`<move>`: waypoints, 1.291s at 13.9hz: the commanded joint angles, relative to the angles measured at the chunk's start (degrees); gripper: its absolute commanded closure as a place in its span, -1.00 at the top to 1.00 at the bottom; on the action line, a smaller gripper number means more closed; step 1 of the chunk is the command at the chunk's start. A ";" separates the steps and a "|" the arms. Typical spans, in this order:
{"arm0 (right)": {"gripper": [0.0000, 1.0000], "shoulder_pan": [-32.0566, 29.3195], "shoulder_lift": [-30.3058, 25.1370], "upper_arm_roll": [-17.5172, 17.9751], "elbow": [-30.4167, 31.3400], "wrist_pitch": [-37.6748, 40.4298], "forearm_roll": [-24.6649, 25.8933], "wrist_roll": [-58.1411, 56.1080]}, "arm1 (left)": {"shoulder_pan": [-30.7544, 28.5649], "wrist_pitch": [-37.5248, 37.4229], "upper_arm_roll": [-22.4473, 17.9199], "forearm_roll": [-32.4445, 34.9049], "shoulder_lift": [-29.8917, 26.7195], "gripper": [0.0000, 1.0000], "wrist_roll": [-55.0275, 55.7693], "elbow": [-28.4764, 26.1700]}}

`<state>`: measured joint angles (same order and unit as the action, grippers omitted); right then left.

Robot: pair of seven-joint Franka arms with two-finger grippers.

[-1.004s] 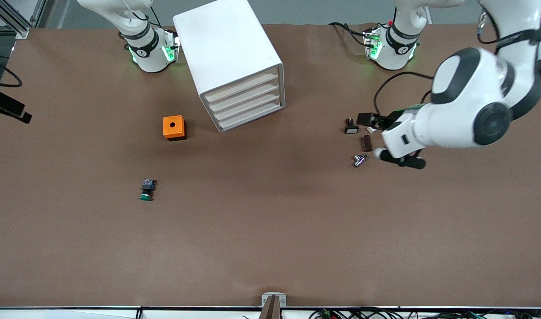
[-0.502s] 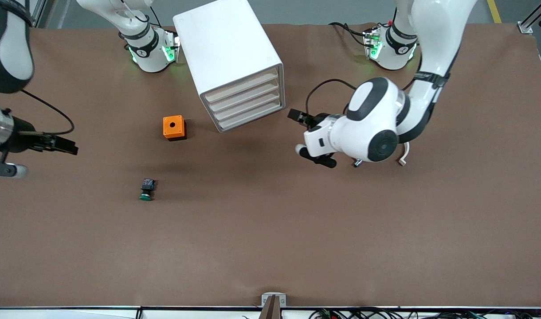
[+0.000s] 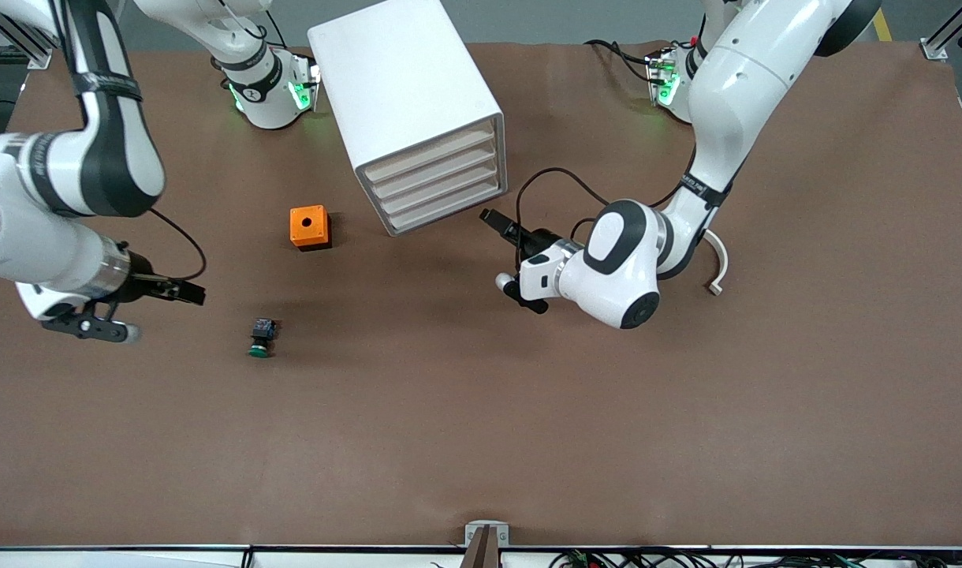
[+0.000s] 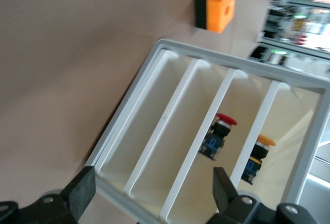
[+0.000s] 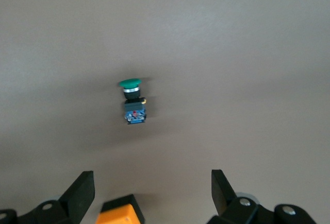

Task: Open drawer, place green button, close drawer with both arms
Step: 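Grasp the drawer front with the left gripper while the right gripper grasps the button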

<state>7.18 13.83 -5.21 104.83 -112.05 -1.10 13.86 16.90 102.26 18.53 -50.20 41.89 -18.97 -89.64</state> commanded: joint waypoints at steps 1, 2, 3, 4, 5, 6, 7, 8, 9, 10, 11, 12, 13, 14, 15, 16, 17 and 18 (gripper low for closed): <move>1.00 1.25 0.76 -0.15 4.49 -6.13 -0.05 2.57 | 0.76 1.36 0.36 -7.35 3.44 1.00 -11.30 -1.50; 1.00 1.52 0.93 -0.15 7.29 -10.42 0.04 2.57 | 1.03 1.54 0.36 -9.55 5.03 1.00 -14.22 -1.59; 1.00 1.95 1.72 -0.15 9.85 -14.55 0.04 2.57 | 1.55 2.32 0.28 -11.83 6.09 1.00 -16.68 -2.37; 1.00 2.13 2.77 -0.15 11.52 -17.73 0.04 2.57 | 2.60 3.55 0.28 -14.90 6.97 1.00 -19.93 -3.69; 1.00 2.22 3.91 -0.15 12.67 -19.93 0.04 2.66 | 3.74 4.69 0.28 -17.19 7.50 1.00 -22.05 -4.48; 1.00 2.31 5.06 -0.06 13.38 -21.87 0.04 2.75 | 5.15 5.84 0.28 -19.13 7.77 1.00 -22.77 -5.19; 1.00 2.31 6.29 -0.06 13.47 -23.11 0.04 2.75 | 6.38 6.89 0.28 -20.63 7.77 1.00 -22.77 -5.63; 1.00 2.31 7.60 -0.15 13.39 -24.08 0.04 2.75 | 7.26 7.60 0.28 -22.04 7.77 1.00 -22.77 -5.81; 1.00 2.31 8.57 -0.06 13.39 -25.65 0.04 2.75 | 8.40 8.48 0.28 -23.62 7.77 1.00 -22.86 -6.07; 1.00 2.22 9.54 -0.06 13.39 -26.54 -0.05 2.92 | 9.54 9.44 0.28 -25.02 7.77 1.00 -23.38 -6.16; 1.00 2.31 10.59 -0.06 12.78 -26.81 -0.05 4.40 | 10.60 10.41 0.28 -26.60 7.77 1.00 -24.78 -6.42; 1.00 2.40 11.21 -0.06 12.60 -26.99 -0.05 6.86 | 11.22 10.94 0.28 -27.92 7.94 1.00 -26.19 -6.43; 1.00 3.09 11.74 -0.06 12.33 -27.86 -0.05 7.31 | 11.75 11.29 0.28 -28.98 8.29 0.93 -27.42 -6.43; 1.00 4.06 12.44 -0.15 12.25 -29.52 0.04 7.23 | 11.84 11.56 0.28 -29.34 8.64 0.84 -28.30 -6.43; 1.00 3.98 13.67 -0.15 11.81 -30.93 0.04 7.41 | 11.84 11.65 0.28 -29.43 9.00 0.79 -29.18 -6.43; 1.00 3.81 15.42 -0.06 10.93 -32.25 -0.05 7.67 | 11.84 11.74 0.28 -29.43 9.17 0.69 -30.06 -6.43; 1.00 3.98 16.48 -0.06 10.49 -32.78 -0.05 7.67 | 11.84 11.74 0.28 -29.52 9.44 0.56 -30.68 -6.43; 1.00 3.98 16.84 -0.06 10.49 -33.05 -0.05 7.67 | 11.84 11.74 0.28 -29.52 9.53 0.39 -31.38 -6.51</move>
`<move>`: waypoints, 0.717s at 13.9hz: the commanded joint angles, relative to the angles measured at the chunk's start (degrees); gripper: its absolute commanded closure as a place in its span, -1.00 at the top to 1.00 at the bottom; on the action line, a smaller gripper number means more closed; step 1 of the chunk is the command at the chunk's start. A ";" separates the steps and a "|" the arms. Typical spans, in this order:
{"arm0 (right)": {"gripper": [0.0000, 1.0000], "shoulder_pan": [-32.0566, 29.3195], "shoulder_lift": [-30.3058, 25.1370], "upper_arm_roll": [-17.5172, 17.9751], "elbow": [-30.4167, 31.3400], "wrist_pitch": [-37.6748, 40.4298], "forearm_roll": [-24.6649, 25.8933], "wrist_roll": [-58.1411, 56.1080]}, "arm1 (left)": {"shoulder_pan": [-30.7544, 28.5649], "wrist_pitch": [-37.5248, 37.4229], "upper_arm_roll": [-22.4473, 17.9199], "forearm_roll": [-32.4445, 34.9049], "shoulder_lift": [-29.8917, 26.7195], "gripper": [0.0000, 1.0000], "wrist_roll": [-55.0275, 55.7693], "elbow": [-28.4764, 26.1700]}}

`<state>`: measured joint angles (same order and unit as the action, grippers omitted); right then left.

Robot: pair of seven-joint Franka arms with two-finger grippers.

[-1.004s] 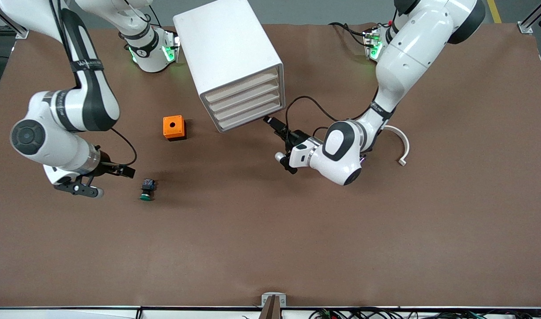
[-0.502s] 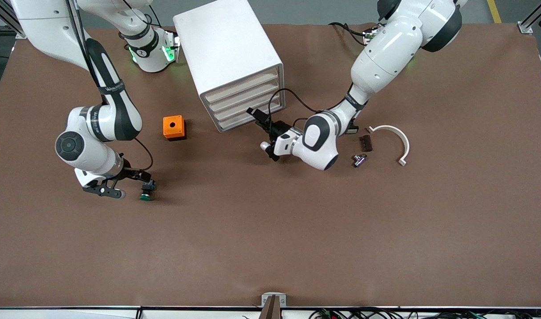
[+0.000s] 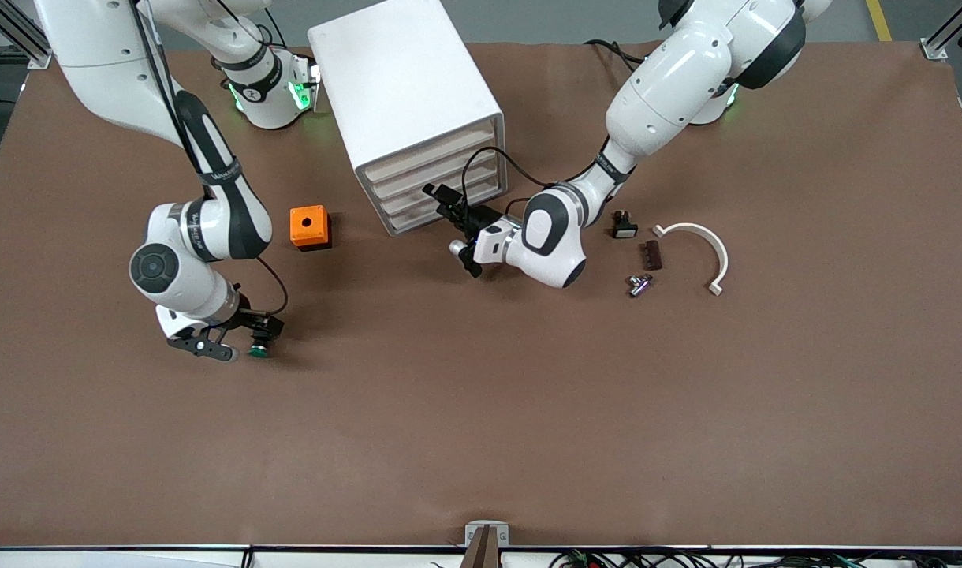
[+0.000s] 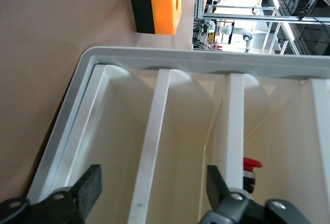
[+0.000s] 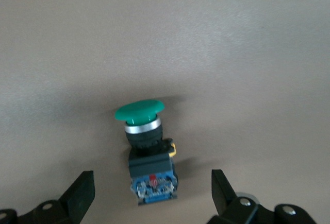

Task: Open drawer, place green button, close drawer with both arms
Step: 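Grasp the drawer front with the left gripper while the right gripper grasps the button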

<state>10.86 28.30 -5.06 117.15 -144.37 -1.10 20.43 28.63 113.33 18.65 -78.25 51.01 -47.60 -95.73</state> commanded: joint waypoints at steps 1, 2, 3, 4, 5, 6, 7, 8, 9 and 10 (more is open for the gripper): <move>1.00 0.13 2.46 -0.21 -1.84 -0.83 -0.05 1.11 | 0.11 0.66 0.16 -1.47 0.58 0.30 -3.28 -0.42; 1.00 -0.05 2.46 -0.21 -1.84 -0.83 -0.05 1.02 | 0.29 0.66 0.16 -1.56 0.76 0.27 -3.37 -0.42; 1.00 -0.31 2.72 -0.21 -1.84 -0.83 -0.05 0.84 | 0.81 0.66 0.16 -2.51 0.76 0.20 -3.89 -0.51; 1.00 -0.31 2.90 -0.21 -1.84 -0.74 -0.05 0.58 | 0.90 0.66 0.16 -3.13 0.76 0.11 -4.25 -0.77; 0.88 -0.31 2.99 -0.21 -1.84 -0.74 -0.05 0.49 | 1.08 0.66 0.16 -3.23 0.76 -0.09 -4.60 -0.77; 0.49 -0.05 2.99 -0.12 -1.84 -0.74 -0.05 0.58 | 1.17 0.66 0.16 -3.23 0.76 -0.28 -4.60 -0.77; 0.20 0.04 2.99 -0.21 -1.84 -0.65 -0.05 0.58 | 1.17 0.66 0.16 -3.40 0.76 -0.52 -4.60 -0.77; -0.01 0.04 2.99 -0.21 -1.84 -0.57 -0.05 0.49 | 1.17 0.66 0.16 -3.58 0.76 -0.77 -4.60 -0.77; -0.20 -0.05 2.99 -0.21 -1.84 -0.65 -0.05 0.40 | 1.08 0.66 0.16 -3.58 0.76 -1.00 -4.60 -0.77; -0.41 -0.05 2.99 -0.21 -1.84 -0.57 -0.05 0.40 | 1.08 0.66 0.16 -3.58 0.85 -1.00 -4.34 -0.68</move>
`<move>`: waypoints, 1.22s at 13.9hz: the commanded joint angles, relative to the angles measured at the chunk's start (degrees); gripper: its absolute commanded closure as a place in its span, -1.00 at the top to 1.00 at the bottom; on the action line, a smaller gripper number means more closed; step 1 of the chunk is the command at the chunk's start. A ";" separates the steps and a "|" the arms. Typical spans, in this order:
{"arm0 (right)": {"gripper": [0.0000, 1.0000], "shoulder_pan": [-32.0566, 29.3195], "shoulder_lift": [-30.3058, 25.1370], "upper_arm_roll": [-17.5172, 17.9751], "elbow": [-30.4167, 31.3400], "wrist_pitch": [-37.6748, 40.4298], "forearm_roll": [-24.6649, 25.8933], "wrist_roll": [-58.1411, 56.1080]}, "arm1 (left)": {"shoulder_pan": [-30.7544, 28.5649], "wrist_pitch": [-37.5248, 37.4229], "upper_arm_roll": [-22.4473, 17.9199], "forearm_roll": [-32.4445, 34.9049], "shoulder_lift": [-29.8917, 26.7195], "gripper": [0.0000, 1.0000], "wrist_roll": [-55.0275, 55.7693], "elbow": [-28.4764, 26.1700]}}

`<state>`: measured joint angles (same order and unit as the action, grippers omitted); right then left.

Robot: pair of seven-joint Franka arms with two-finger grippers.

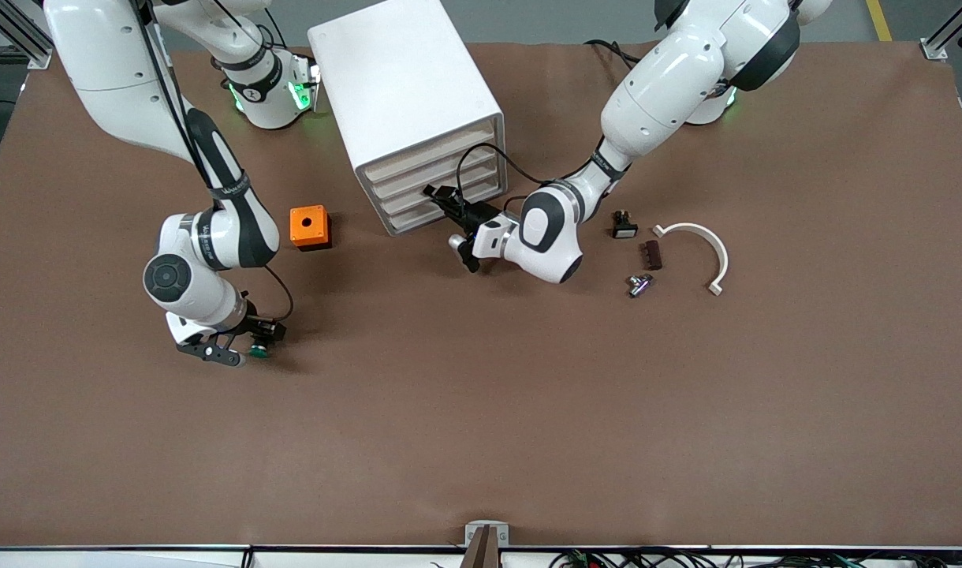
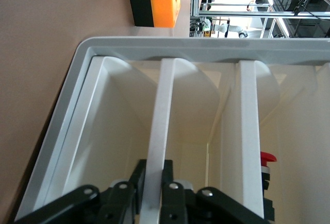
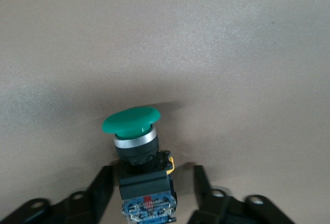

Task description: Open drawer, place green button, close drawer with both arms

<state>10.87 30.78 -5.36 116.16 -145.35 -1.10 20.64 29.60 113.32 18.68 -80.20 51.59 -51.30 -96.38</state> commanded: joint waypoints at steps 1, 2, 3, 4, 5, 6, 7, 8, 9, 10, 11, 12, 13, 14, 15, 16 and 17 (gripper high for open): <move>-0.52 -0.06 0.43 0.09 -0.84 0.50 -0.05 0.19 | 0.02 0.59 0.04 -1.63 0.44 -1.00 -0.21 0.14; -0.54 -0.06 0.51 0.09 -0.84 0.59 -0.05 0.19 | -0.32 0.50 -0.22 -1.54 0.97 -1.00 -0.21 0.58; -0.59 0.03 0.51 0.18 -0.84 0.68 -0.05 0.19 | -0.50 0.50 -0.57 -1.19 1.06 -1.00 0.14 0.84; -0.61 0.03 0.43 0.18 -0.84 0.86 -0.05 0.27 | -0.59 0.41 -0.92 -0.75 1.24 -1.00 0.84 1.46; -0.62 0.12 0.34 0.18 -0.84 1.03 -0.05 0.27 | -0.50 0.15 -1.71 -0.40 1.67 -1.00 1.20 2.16; -0.62 0.03 0.16 0.18 -0.84 1.21 -0.05 0.28 | -0.59 -0.20 -2.68 -0.05 2.29 -1.00 1.29 3.30; -0.62 0.03 -0.19 0.18 -0.84 1.73 -0.05 0.28 | -0.50 -0.73 -3.38 0.22 2.99 -1.00 1.29 4.09; -0.62 -0.15 -0.54 0.18 -0.93 2.34 -0.05 0.19 | -0.68 -1.77 -3.91 0.92 3.69 -1.00 1.46 5.32; -0.62 -0.15 -1.41 0.09 -1.11 3.22 -0.05 0.10 | -0.68 -3.00 -4.96 1.53 4.31 -1.00 1.46 6.29; -0.61 -0.15 -2.46 0.09 -1.54 4.97 0.04 0.10 | -0.94 -5.10 -6.19 2.15 4.57 -1.00 1.38 6.82; -0.61 -0.15 -3.69 0.00 -2.59 7.86 0.04 -0.07 | -1.47 -6.95 -6.72 2.67 4.58 -1.00 1.46 6.91; -0.60 -0.15 -4.92 0.00 -4.08 11.80 0.04 -0.08 | -1.99 -8.54 -7.69 3.55 4.66 -1.00 1.46 6.91; -0.60 -0.06 -6.24 0.00 -6.01 16.45 0.13 0.10 | -2.35 -9.86 -8.30 4.43 4.84 -1.00 1.46 7.09; -0.60 0.38 -7.47 0.00 -7.77 21.11 0.13 0.80 | -2.78 -10.92 -8.40 4.87 5.10 -1.00 1.46 8.48; -0.60 0.73 -8.53 0.09 -10.14 25.94 0.04 0.98 | -3.48 -11.80 -8.49 5.05 5.80 -1.00 1.55 10.06; -0.60 1.25 -9.32 0.09 -12.25 29.91 0.04 1.76 | -3.58 -12.24 -8.57 5.66 5.98 -1.00 1.99 10.77; -0.59 1.87 -10.03 0.18 -14.79 34.30 0.04 4.03 | -3.84 -12.33 -8.75 7.06 6.07 -1.00 3.38 11.39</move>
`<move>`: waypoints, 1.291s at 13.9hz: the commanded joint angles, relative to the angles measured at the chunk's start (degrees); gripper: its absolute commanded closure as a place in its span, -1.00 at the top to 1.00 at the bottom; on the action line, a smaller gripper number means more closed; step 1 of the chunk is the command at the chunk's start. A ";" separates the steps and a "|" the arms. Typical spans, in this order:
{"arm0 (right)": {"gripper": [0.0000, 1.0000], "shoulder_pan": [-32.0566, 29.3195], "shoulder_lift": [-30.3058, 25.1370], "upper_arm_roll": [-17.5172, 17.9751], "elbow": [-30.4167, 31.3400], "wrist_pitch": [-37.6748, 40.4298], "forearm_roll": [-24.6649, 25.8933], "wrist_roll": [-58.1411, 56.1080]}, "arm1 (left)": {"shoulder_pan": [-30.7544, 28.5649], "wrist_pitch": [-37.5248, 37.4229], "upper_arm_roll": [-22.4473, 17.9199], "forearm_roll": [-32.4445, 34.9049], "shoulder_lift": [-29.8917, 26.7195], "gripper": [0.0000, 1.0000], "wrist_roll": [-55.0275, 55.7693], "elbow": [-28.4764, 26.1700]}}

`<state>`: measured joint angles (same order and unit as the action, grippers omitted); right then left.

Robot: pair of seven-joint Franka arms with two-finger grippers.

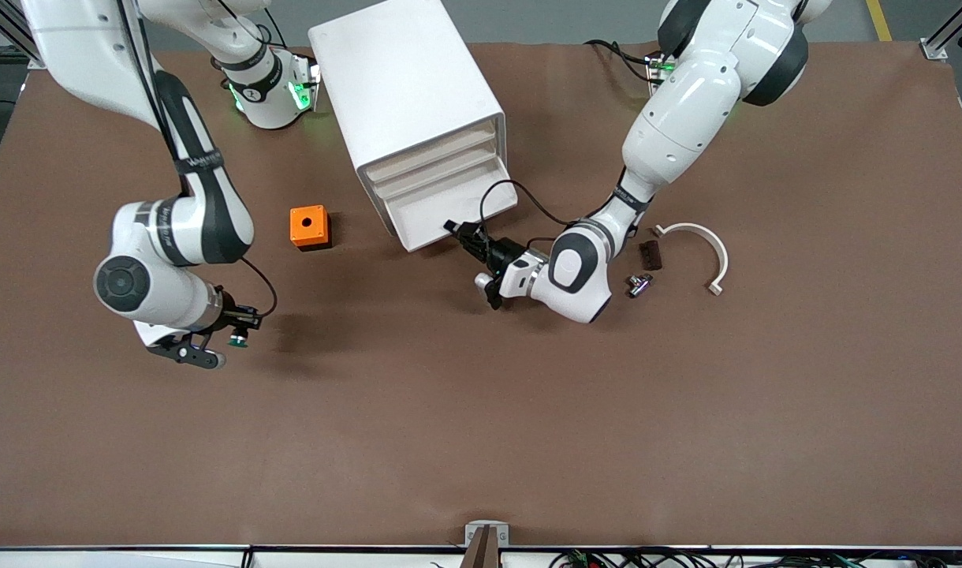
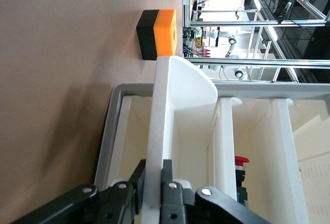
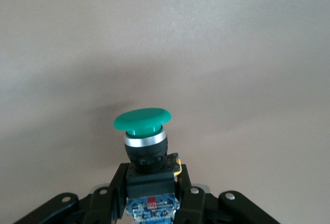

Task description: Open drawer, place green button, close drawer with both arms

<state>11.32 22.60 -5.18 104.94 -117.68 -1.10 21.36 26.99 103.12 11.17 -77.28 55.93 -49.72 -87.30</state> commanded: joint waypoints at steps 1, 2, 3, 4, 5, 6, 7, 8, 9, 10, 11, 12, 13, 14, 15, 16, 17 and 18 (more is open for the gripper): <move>-0.59 2.82 -2.47 -0.01 -5.86 10.68 0.04 6.29 | -1.50 -2.23 -1.59 4.59 1.99 -1.00 2.69 3.62; -0.58 4.14 -3.25 -0.01 -7.37 13.76 0.13 8.84 | -1.76 -2.31 -1.77 4.77 2.43 -1.00 2.79 4.15; -0.56 5.63 -4.31 -0.01 -8.16 16.40 0.05 11.13 | -1.94 -2.58 -1.94 4.95 2.60 -1.00 2.79 4.94; -0.56 7.56 -5.54 -0.01 -8.61 17.91 0.04 13.59 | -1.94 -2.75 -2.90 5.21 3.21 -1.00 2.79 5.91; -0.57 9.49 -6.50 -0.01 -8.79 18.79 0.04 17.27 | -1.85 -3.28 -3.26 5.30 3.66 -1.00 2.79 6.79; -0.57 12.12 -7.12 -0.01 -8.96 19.76 0.04 22.35 | -1.94 -3.28 -3.26 5.21 4.18 -1.00 2.79 7.06; -0.57 14.59 -7.56 -0.01 -9.40 20.38 0.04 27.37 | -1.85 -3.28 -3.35 5.30 4.27 -1.00 2.79 7.32; -0.57 16.96 -7.74 0.08 -9.49 20.82 -0.04 32.81 | -1.94 -3.28 -3.35 5.30 4.45 -1.00 2.79 7.59; -0.57 19.51 -7.74 0.17 -9.58 20.74 -0.13 38.17 | -2.20 -3.37 -3.35 5.30 4.45 -1.00 2.96 8.20; -0.57 21.53 -7.57 0.17 -9.58 20.30 -0.31 43.62 | -2.20 -3.37 -3.35 5.30 4.28 -1.00 3.57 8.20; -0.58 22.43 -7.48 0.17 -9.67 20.04 -2.31 47.76 | -2.11 -3.37 -3.35 5.91 3.84 -0.21 4.62 8.20; -0.58 22.52 -7.48 0.08 -9.75 20.03 -7.37 50.50 | -2.37 -3.37 -3.35 6.52 3.49 0.99 6.55 8.20; -0.58 22.26 -7.66 -0.09 -9.67 20.12 -11.95 51.92 | -2.38 -3.37 -3.35 7.75 2.53 1.00 8.22 8.20; -0.58 22.08 -7.74 -0.18 -9.49 20.21 -14.52 54.37 | -2.73 -3.46 -3.35 9.59 1.91 1.00 11.46 8.20; -0.58 22.52 -7.74 -0.09 -9.23 20.12 -14.98 58.75 | -3.86 -3.46 -3.18 11.52 1.47 1.00 14.62 8.38; -0.58 23.04 -7.66 -0.01 -9.05 19.95 -15.07 62.62 | -4.48 -3.80 -3.17 13.02 0.85 1.00 17.09 8.90; -0.58 24.09 -7.48 -0.01 -8.79 19.08 -15.25 65.27 | -5.01 -5.72 -3.26 14.86 0.15 1.00 18.85 9.43; -0.58 25.15 -7.57 0.08 -7.31 16.80 -15.34 68.25 | -5.97 -6.87 -3.35 17.49 -0.55 1.00 20.79 9.96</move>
<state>34.63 15.46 -5.09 95.78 -98.44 -15.12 83.84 22.24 98.80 8.15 -63.74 57.59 -32.89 -77.85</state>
